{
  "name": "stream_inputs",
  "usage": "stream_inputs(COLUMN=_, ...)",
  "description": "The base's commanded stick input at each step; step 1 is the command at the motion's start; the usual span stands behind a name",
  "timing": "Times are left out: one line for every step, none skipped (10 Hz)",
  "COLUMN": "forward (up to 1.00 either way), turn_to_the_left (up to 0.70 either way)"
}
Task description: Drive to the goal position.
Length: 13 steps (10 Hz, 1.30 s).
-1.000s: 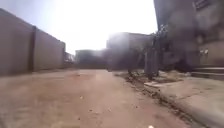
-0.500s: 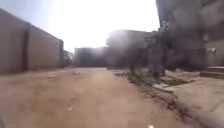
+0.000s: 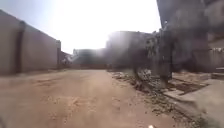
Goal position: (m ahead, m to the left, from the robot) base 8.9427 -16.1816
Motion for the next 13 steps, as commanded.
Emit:
stream_inputs(forward=1.0, turn_to_the_left=0.0)
stream_inputs(forward=1.0, turn_to_the_left=0.0)
stream_inputs(forward=1.0, turn_to_the_left=0.0)
stream_inputs(forward=1.0, turn_to_the_left=0.0)
stream_inputs(forward=1.0, turn_to_the_left=0.0)
stream_inputs(forward=1.0, turn_to_the_left=0.0)
stream_inputs(forward=1.0, turn_to_the_left=0.0)
stream_inputs(forward=1.0, turn_to_the_left=0.0)
stream_inputs(forward=1.0, turn_to_the_left=0.0)
stream_inputs(forward=1.0, turn_to_the_left=0.0)
stream_inputs(forward=1.0, turn_to_the_left=0.0)
stream_inputs(forward=1.0, turn_to_the_left=0.0)
stream_inputs(forward=1.0, turn_to_the_left=0.0)
